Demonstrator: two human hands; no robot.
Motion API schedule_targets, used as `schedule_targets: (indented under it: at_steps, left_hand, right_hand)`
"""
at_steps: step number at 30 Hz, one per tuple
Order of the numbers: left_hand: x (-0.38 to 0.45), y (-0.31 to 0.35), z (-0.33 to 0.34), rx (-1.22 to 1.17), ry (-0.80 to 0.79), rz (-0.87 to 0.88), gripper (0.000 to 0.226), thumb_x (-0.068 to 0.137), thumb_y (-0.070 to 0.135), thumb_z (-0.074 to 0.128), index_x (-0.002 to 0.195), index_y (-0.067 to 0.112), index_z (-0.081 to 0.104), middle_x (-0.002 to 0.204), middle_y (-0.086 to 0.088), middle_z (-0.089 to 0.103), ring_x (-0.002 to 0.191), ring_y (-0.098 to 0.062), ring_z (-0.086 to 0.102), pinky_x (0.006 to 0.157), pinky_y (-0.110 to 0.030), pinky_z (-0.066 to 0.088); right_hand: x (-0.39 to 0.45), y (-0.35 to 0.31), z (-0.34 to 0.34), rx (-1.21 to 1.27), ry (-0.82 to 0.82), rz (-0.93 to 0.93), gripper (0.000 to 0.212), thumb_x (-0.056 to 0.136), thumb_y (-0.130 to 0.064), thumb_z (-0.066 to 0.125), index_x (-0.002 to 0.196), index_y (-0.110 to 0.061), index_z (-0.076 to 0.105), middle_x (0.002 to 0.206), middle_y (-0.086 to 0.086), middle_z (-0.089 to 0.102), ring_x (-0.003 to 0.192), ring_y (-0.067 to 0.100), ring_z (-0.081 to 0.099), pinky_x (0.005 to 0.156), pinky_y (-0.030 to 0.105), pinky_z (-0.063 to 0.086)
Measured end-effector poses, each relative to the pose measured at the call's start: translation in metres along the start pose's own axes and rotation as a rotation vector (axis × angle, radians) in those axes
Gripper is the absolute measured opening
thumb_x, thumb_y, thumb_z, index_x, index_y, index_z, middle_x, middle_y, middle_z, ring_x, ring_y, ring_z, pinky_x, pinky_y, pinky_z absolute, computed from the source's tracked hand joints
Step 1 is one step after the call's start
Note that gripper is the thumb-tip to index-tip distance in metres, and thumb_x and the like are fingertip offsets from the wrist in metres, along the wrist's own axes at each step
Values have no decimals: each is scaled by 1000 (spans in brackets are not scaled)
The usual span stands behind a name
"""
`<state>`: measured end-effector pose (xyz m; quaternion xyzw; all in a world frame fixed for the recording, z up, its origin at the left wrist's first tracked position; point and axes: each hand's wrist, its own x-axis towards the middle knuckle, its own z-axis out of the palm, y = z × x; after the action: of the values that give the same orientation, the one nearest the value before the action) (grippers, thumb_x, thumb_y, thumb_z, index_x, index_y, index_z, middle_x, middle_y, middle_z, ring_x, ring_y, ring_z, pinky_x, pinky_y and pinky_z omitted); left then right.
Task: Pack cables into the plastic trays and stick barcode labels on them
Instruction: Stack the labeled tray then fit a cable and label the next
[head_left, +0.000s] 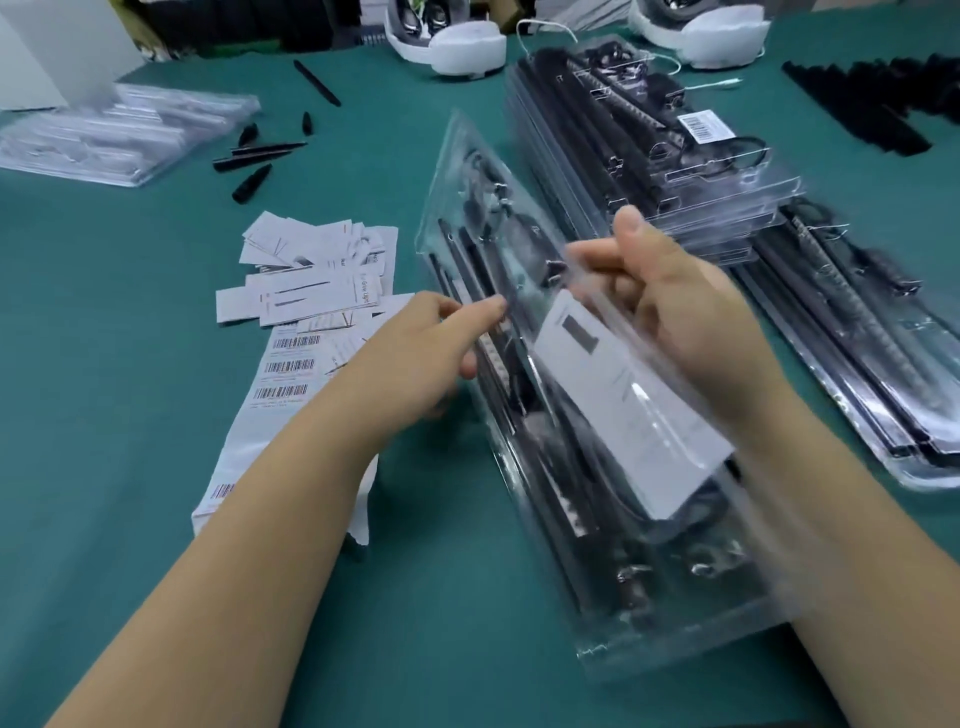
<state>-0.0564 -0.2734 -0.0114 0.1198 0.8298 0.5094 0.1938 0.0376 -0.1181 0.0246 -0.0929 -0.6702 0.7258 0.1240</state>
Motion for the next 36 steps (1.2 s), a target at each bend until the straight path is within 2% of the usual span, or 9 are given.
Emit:
schedule_targets:
  at_steps: [3,5,11,14,17,21,26,31,36]
  left_hand:
    - [-1,7,-1,-163,-24,-106,59,66,74,45,97,24,55,51,6,52,38,-9,39,38,-20,32]
    - [-2,10,-4,-304,14,-165,67,66,78,42,102,23,55,53,3,53,41,-12,40,41,-20,33]
    - [-7,17,-36,-606,91,-169,79,81,73,37,118,7,58,114,-15,59,92,-31,56,91,-46,45]
    - [-18,22,-46,-649,0,-100,52,86,55,46,99,6,60,87,-7,61,67,-21,61,65,-33,54]
    - [-21,25,-51,-588,38,-87,19,90,28,50,90,9,53,62,1,56,45,-11,54,44,-22,49]
    - [-11,19,-58,-526,79,-154,18,90,16,54,104,7,47,77,0,44,49,-8,51,50,-23,54]
    - [-1,9,-42,-514,230,-148,21,88,9,47,102,1,61,79,-7,53,39,-11,57,41,-21,49]
    - [17,-4,-26,6,421,-78,23,80,25,53,59,14,53,50,-3,52,43,-17,43,51,-28,37]
    - [21,-14,-13,577,437,55,41,84,41,49,70,5,63,66,-12,58,61,-22,46,57,-32,40]
  right_hand:
    - [-1,8,7,81,-147,-20,37,85,-45,53,102,-15,67,85,10,64,81,21,60,80,42,47]
    - [-2,13,8,90,-216,-76,31,84,-36,48,101,-21,68,90,7,66,86,18,62,86,41,47]
    - [1,26,12,-50,-458,-128,47,76,-43,53,121,-32,57,122,-11,64,118,4,54,101,26,41]
    - [-2,32,20,-109,-538,-90,39,79,-46,50,112,-33,66,131,-12,58,126,4,48,109,33,33]
    - [1,37,21,-163,-438,-7,24,77,-44,56,93,-37,72,114,-22,65,113,-5,55,100,25,40]
    - [11,47,16,-324,-247,109,9,84,-33,65,91,-38,67,92,-23,68,94,-2,63,92,21,45]
    - [18,48,8,-325,-132,189,43,82,-29,70,118,-36,49,109,-13,58,90,7,65,93,36,51]
    - [18,49,3,-557,-93,123,65,73,-46,75,129,-34,43,106,-16,51,91,2,56,68,19,45]
    - [19,41,-7,-893,-69,87,73,80,-46,69,140,-27,33,103,-10,47,88,6,53,68,28,44]
